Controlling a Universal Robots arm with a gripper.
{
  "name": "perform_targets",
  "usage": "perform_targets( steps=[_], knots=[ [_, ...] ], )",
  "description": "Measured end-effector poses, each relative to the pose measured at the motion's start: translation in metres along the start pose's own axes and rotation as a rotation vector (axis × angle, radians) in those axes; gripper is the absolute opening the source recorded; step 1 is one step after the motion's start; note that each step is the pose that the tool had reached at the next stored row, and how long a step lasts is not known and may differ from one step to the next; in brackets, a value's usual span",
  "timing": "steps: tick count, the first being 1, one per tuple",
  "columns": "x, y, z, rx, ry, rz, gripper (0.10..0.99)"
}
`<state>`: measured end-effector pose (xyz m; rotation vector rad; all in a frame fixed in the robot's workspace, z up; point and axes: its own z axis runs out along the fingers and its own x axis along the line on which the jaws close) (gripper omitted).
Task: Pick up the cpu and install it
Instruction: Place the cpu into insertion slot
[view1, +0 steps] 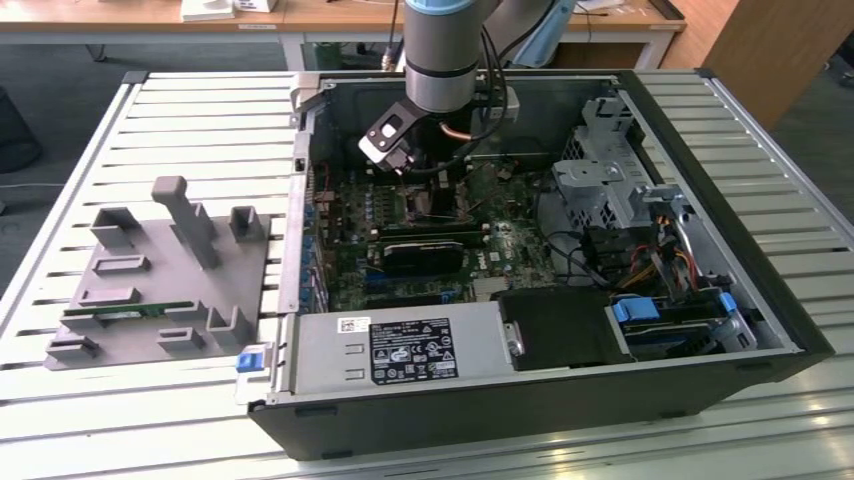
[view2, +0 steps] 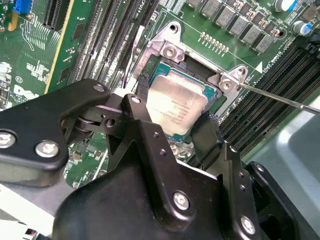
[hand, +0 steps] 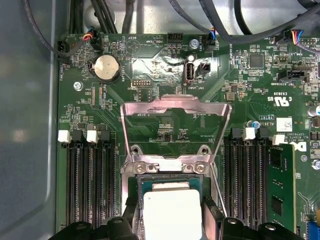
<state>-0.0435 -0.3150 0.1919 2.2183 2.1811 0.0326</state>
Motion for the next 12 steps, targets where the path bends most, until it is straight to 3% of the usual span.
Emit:
perform_targets(
  steps=[12],
  knots=[
    [0.0, 0.0, -0.0001, 0.0, 0.0, 0.0, 0.616]
  ],
)
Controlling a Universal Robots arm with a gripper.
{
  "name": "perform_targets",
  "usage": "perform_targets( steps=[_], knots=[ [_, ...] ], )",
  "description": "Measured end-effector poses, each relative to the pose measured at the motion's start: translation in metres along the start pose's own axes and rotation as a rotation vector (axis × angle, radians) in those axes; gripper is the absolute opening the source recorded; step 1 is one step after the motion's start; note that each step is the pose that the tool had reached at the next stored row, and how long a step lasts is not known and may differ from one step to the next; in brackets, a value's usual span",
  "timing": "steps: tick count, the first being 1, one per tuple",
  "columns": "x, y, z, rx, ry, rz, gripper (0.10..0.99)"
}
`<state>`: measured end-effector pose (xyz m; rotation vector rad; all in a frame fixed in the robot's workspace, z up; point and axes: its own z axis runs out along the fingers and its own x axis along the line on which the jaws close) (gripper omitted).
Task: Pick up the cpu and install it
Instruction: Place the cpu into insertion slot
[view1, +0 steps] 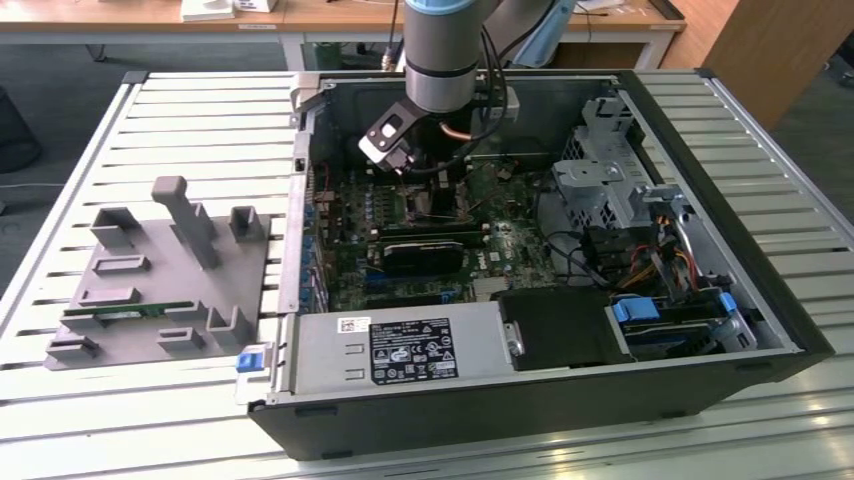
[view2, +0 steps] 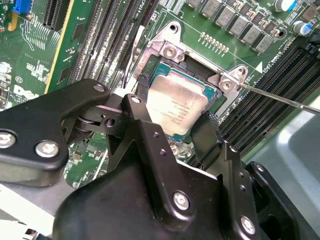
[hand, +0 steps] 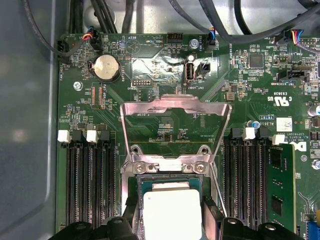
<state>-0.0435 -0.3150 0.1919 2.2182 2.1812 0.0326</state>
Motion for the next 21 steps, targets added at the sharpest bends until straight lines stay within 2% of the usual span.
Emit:
perform_targets(
  steps=[4, 5, 21],
  knots=[
    [0.0, 0.0, -0.0016, 0.0, -0.0001, 0.0, 0.6],
    [0.0, 0.0001, -0.0018, 0.0, 0.0, 0.0, 0.541],
    [0.0002, 0.0003, -0.0021, 0.0, -0.0012, 0.03, 0.541]
  ],
)
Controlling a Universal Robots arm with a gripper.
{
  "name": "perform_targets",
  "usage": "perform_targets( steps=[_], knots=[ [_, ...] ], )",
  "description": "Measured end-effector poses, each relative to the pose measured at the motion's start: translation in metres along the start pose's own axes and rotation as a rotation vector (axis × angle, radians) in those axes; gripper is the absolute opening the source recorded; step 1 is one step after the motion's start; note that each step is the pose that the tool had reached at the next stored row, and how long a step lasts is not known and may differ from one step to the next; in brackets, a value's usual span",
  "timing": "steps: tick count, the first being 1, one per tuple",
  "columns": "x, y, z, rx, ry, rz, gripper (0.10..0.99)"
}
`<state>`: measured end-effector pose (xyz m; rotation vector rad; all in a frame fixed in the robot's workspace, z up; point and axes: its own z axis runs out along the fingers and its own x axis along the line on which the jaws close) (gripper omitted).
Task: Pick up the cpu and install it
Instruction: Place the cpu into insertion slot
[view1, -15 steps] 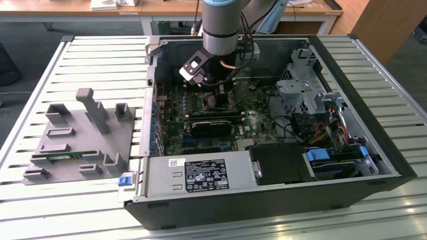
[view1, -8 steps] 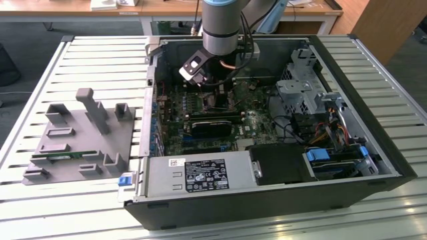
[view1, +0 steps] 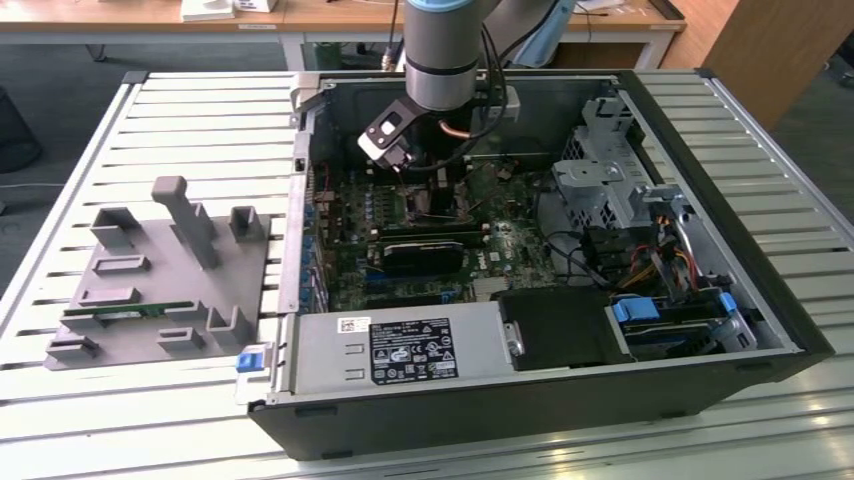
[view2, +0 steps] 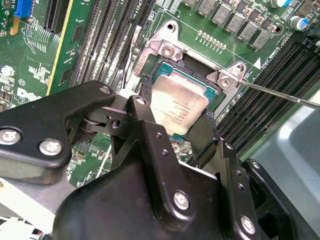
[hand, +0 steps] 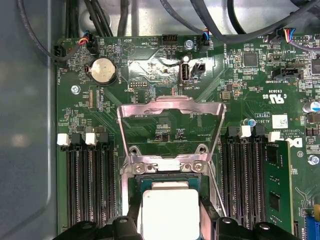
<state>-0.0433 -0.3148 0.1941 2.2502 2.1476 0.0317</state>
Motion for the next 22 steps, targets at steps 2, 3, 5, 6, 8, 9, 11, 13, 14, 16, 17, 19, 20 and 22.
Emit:
perform_targets(
  steps=[2, 3, 5, 6, 8, 9, 11, 13, 14, 16, 17, 19, 20, 22],
  knots=[
    [0.0001, 0.0001, 0.0004, 0.0, 0.0002, 0.0, 0.541],
    [0.0002, 0.0003, 0.0008, 0.0, 0.0004, 0.0, 0.541],
    [0.0002, 0.0005, 0.0013, 0.0, -0.0002, 0.0, 0.541],
    [0.0002, 0.0005, 0.0014, 0.0, -0.0004, 0.0, 0.541],
    [0.0002, 0.0005, 0.0015, 0.0, -0.0003, 0.0, 0.541],
    [0.0003, 0.0006, 0.0016, 0.0, -0.0001, 0.0, 0.541],
    [0.0003, 0.0006, 0.0016, 0.0, -0.0001, 0.0, 0.541],
    [0.0003, 0.0006, 0.0018, 0.0, 0.0004, 0.0, 0.541],
    [0.0004, 0.0006, 0.0019, 0.0, 0.0005, 0.0, 0.553],
    [0.0003, 0.0006, 0.0018, 0.0, 0.0002, 0.0, 0.616],
    [0.0003, 0.0006, 0.0018, 0.0, 0.0001, 0.0, 0.616],
    [0.0002, 0.0006, 0.0014, 0.0, -0.0002, 0.0, 0.616],
    [0.0002, 0.0006, 0.0006, 0.0, -0.0001, 0.0, 0.616],
    [0.0002, 0.0007, -0.0021, 0.0, 0.0, 0.0, 0.616]
  ],
)
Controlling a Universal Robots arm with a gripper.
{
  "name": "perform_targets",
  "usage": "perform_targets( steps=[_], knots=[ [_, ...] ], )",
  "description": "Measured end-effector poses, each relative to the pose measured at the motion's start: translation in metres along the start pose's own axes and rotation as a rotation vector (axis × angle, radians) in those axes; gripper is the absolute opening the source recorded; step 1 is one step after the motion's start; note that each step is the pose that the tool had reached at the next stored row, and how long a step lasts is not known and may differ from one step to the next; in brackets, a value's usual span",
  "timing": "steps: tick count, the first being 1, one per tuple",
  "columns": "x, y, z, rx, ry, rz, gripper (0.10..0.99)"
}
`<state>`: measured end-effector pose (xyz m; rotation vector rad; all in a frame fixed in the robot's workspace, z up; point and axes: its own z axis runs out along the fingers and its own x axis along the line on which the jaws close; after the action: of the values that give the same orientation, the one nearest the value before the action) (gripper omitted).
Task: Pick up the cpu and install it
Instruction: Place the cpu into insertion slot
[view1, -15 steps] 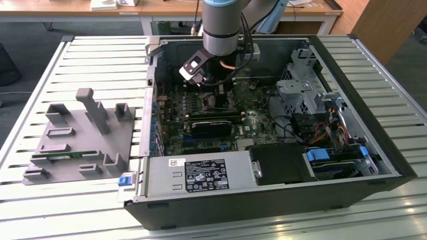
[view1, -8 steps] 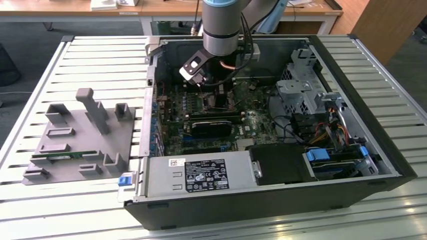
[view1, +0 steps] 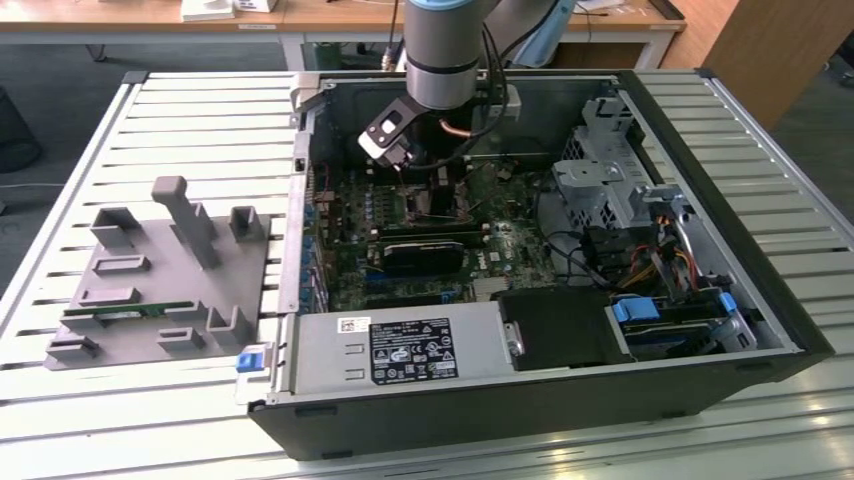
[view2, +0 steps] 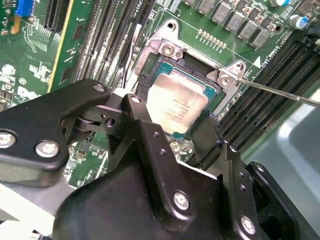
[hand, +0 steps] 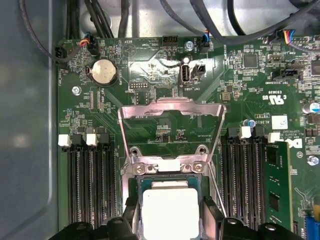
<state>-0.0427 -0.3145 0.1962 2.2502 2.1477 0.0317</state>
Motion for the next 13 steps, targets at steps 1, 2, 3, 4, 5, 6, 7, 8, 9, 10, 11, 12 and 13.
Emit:
perform_targets(
  steps=[1, 2, 3, 4, 5, 6, 7, 8, 9, 10, 11, 12, 13],
  knots=[
    [0.0, 0.0001, -0.0017, 0.0, 0.0, 0.0, 0.616],
    [0.0, 0.0001, -0.0032, 0.0, 0.0001, 0.0, 0.616],
    [0.0, 0.0002, -0.0051, 0.0, 0.0001, 0.0, 0.6],
    [0.0, 0.0002, -0.0068, 0.0, -0.0001, 0.0, 0.6],
    [0.0, 0.0003, -0.0084, 0.0, -0.0001, 0.0, 0.541],
    [-0.0001, 0.0004, -0.0099, 0.0, -0.0001, 0.0, 0.478],
    [-0.0001, 0.0004, -0.0112, 0.0, -0.0001, 0.0, 0.478],
    [-0.0001, 0.0005, -0.0123, 0.0, -0.0001, 0.0, 0.42],
    [-0.0001, 0.0005, -0.013, 0.0, -0.0002, 0.0, 0.361],
    [-0.0001, 0.0005, -0.0136, 0.001, -0.0002, 0.0, 0.361],
    [-0.0001, 0.0005, -0.014, 0.001, -0.0002, 0.0, 0.302],
    [-0.0001, 0.0006, -0.0144, 0.001, -0.0001, 0.0, 0.243],
    [-0.0001, 0.0006, -0.0149, 0.001, -0.0002, 0.0, 0.243]
  ],
)
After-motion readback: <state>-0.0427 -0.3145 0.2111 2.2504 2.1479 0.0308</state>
